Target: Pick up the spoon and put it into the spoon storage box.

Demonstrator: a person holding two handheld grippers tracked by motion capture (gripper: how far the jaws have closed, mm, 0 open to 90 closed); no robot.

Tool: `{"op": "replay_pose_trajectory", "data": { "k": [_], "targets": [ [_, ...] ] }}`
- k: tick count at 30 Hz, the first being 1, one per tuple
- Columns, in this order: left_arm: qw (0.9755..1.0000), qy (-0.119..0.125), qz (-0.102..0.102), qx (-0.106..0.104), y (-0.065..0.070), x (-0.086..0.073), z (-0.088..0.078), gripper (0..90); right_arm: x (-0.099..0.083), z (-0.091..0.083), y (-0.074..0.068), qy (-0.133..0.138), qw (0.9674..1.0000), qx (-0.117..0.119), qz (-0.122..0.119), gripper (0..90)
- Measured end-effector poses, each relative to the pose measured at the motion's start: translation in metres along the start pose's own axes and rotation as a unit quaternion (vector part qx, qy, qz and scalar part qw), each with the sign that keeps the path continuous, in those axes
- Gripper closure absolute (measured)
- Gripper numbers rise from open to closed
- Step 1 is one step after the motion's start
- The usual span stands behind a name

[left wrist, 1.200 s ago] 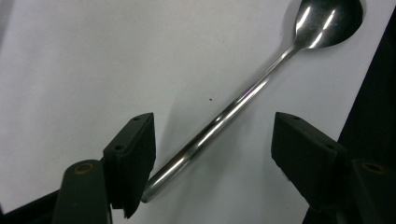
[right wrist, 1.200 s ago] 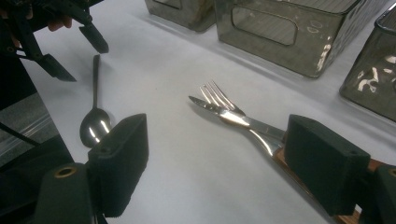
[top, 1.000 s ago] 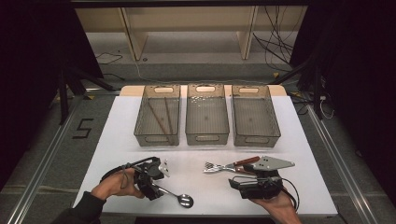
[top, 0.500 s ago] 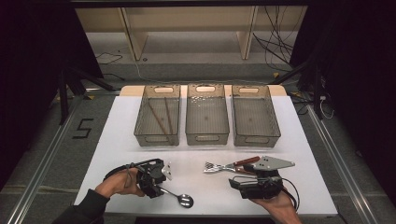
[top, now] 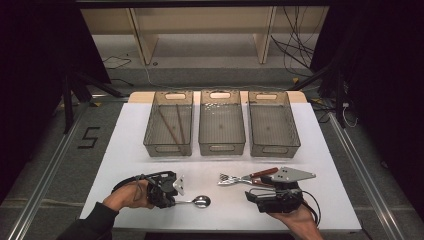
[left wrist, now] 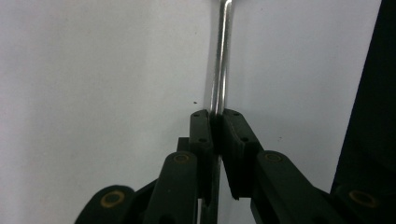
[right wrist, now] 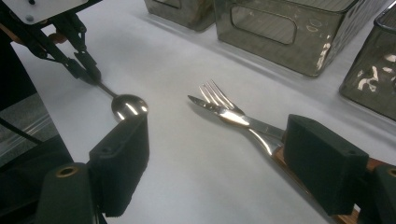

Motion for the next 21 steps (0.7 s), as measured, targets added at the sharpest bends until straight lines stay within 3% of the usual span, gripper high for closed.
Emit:
{"op": "replay_pose_trajectory", "data": {
  "k": [10,21],
  "targets": [
    [1.0000,0.000,0.005,-0.004,-0.0008,-0.0005,-0.0008,83.5,-0.0001,-0.0001,0.0004,-0.002,1.0000,0.000,0.001,23.5],
    [0.9993,0.006,-0.038,-0.005,-0.0033,0.0010,-0.0039,83.9,-0.0001,0.0000,0.0001,-0.002,1.0000,0.000,0.001,23.5]
  ]
}}
Point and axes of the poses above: each handheld gripper's, and its own axes: z roughly forward along the jaws, x roughly out of its top, y roughly to its right, the point moved 1 cm from there along z, roughly forward along the jaws, and after that the axes turned 11 degrees about y, right-handed, at the moved point
